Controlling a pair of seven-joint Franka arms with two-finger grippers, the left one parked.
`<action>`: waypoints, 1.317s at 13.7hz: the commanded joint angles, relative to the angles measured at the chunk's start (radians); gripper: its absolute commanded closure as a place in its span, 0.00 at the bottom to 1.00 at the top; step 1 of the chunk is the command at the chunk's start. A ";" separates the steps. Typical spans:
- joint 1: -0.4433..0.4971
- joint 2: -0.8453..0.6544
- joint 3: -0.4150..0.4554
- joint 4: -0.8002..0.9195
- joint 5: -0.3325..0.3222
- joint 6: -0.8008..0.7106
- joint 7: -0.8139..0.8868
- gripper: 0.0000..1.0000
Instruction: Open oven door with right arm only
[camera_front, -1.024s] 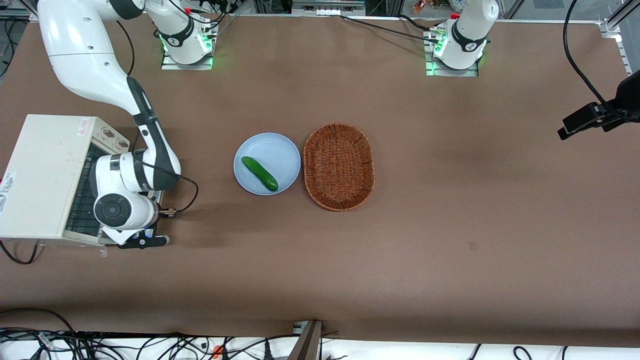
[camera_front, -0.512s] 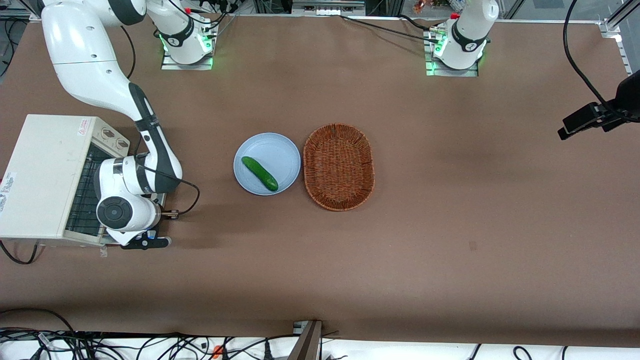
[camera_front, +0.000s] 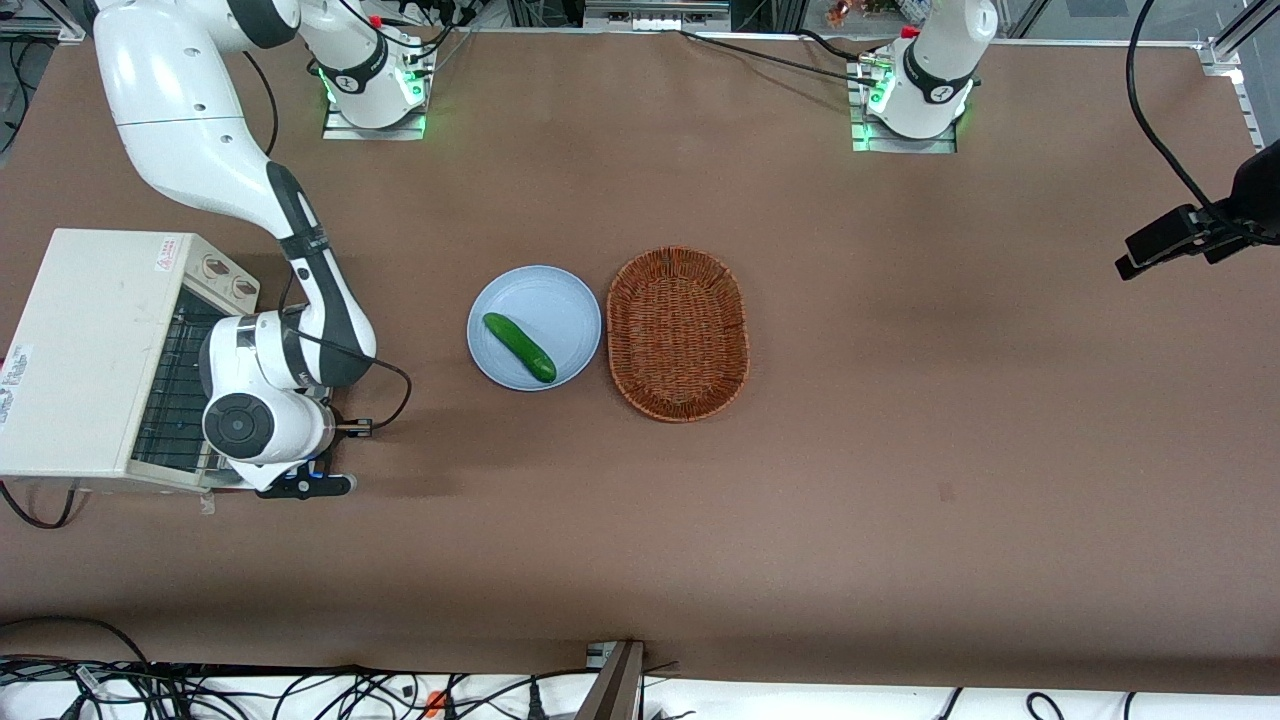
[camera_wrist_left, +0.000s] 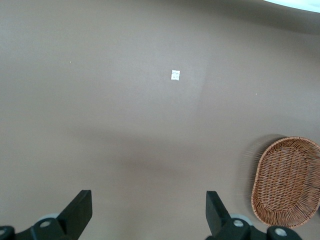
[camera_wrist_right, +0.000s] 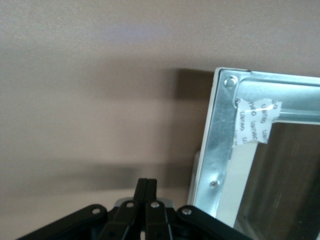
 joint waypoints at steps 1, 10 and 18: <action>0.001 -0.021 -0.012 0.099 0.037 -0.139 -0.065 1.00; -0.049 -0.286 -0.029 0.187 0.222 -0.456 -0.170 1.00; -0.075 -0.571 -0.084 0.188 0.206 -0.783 -0.168 1.00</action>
